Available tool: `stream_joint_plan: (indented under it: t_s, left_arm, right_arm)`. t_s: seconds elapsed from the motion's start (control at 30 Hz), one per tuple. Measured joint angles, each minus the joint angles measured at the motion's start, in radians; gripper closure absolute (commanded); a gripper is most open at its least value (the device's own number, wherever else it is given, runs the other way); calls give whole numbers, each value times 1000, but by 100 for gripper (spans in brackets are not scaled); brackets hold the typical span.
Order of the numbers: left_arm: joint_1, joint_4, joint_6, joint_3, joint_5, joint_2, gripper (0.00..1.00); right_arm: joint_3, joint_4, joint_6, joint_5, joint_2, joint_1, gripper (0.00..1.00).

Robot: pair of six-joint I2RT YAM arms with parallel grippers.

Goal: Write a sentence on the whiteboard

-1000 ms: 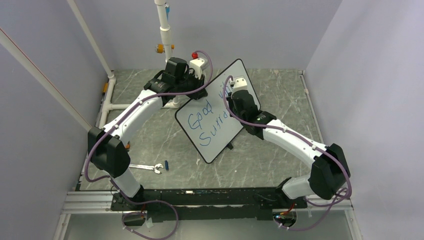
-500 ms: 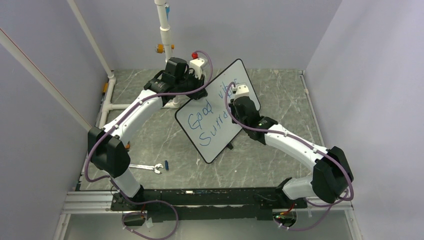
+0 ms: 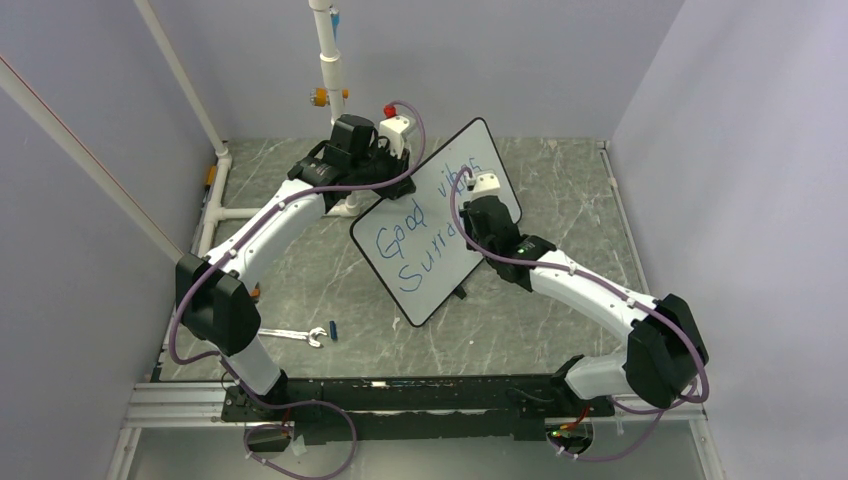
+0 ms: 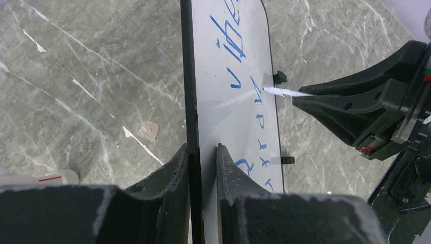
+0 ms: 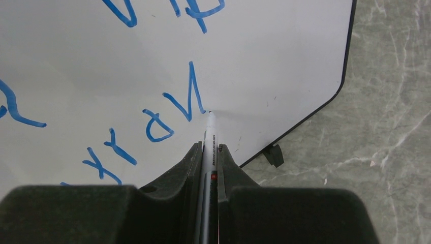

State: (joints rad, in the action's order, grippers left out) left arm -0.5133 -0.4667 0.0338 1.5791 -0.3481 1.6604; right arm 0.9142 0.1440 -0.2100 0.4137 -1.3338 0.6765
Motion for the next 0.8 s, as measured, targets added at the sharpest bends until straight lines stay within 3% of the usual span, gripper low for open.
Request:
stream_joint_plan:
  t_s: [0.8]
  left_arm:
    - [0, 1, 0, 0, -2, 0, 100]
  right_arm:
    - [124, 20, -3, 52, -33, -11, 100]
